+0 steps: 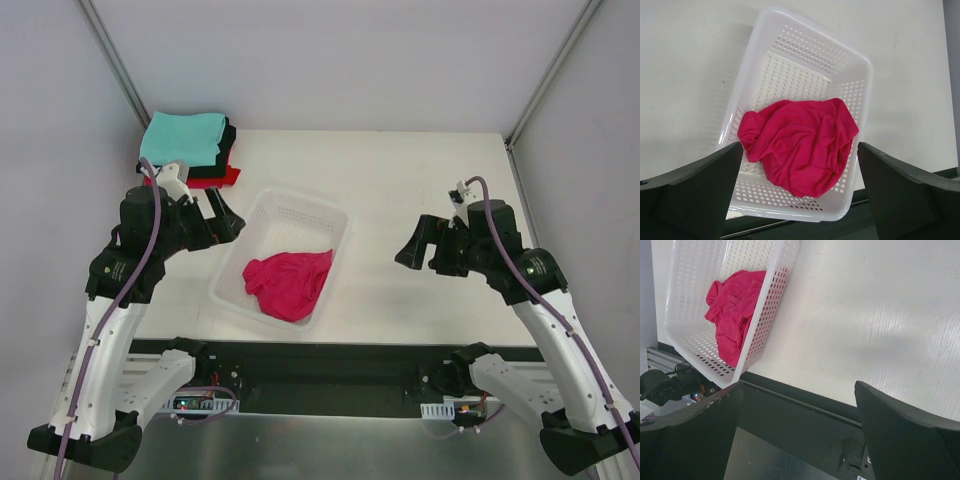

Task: Fold and stack the t-shirts

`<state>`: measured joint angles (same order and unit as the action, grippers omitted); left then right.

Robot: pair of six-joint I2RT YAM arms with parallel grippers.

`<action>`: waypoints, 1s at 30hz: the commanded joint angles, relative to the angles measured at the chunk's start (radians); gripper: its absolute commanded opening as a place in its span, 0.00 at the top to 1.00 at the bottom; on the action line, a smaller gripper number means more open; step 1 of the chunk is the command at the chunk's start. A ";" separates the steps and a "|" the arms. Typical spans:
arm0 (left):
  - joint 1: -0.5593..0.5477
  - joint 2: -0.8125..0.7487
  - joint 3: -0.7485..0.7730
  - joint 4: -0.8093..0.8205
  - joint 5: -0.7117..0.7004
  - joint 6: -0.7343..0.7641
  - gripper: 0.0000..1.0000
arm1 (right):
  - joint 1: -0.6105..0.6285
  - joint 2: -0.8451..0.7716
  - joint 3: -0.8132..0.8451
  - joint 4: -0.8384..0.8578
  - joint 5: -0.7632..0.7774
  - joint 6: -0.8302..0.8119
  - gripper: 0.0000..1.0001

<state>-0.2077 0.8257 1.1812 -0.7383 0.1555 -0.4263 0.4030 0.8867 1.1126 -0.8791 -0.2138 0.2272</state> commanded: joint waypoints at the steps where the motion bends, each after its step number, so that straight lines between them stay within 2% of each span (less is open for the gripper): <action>1: 0.007 -0.008 0.008 0.008 0.006 0.015 0.01 | 0.007 -0.029 0.021 0.017 0.040 0.008 0.04; 18: 0.007 0.019 -0.028 -0.007 -0.033 -0.020 0.01 | 0.007 -0.009 -0.008 0.015 -0.004 0.020 0.04; 25: 0.008 0.222 -0.043 -0.147 -0.244 -0.097 0.01 | 0.005 -0.028 -0.033 0.017 -0.010 0.020 0.04; 29: 0.020 0.243 -0.075 -0.153 -0.416 -0.149 0.01 | 0.007 -0.045 -0.049 0.017 -0.009 0.017 0.04; 30: 0.042 0.251 -0.077 -0.154 -0.416 -0.152 0.01 | 0.007 -0.048 -0.057 0.015 -0.010 0.018 0.04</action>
<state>-0.2062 1.0859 1.1126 -0.8330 -0.0963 -0.5190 0.4038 0.8654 1.0737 -0.8742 -0.2104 0.2356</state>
